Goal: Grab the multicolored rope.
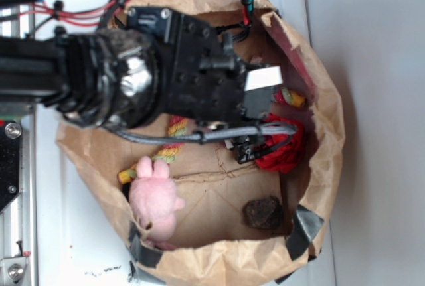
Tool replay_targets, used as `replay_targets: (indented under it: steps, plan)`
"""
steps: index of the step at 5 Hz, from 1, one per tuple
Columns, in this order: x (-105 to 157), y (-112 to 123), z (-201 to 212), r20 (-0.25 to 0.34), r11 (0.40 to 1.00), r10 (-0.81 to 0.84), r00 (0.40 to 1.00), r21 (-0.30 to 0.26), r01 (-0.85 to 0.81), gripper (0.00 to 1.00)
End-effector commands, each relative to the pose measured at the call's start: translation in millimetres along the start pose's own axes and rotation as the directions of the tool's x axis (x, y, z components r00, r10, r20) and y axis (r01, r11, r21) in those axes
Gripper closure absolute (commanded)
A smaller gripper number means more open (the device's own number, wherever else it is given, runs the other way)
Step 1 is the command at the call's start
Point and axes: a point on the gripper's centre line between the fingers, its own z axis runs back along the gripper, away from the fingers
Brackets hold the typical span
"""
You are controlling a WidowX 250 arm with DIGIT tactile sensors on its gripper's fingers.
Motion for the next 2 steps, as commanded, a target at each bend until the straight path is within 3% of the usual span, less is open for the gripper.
replay_targets:
  steps: [1, 2]
  plan:
    - [-3.5, 0.7, -5.9, 0.058, 0.999, -0.029, 0.998, 0.019, 0.028, 0.0]
    - [-4.9, 2.0, -7.8, 0.058, 1.0, -0.002, 0.998, 0.031, 0.0, 1.0]
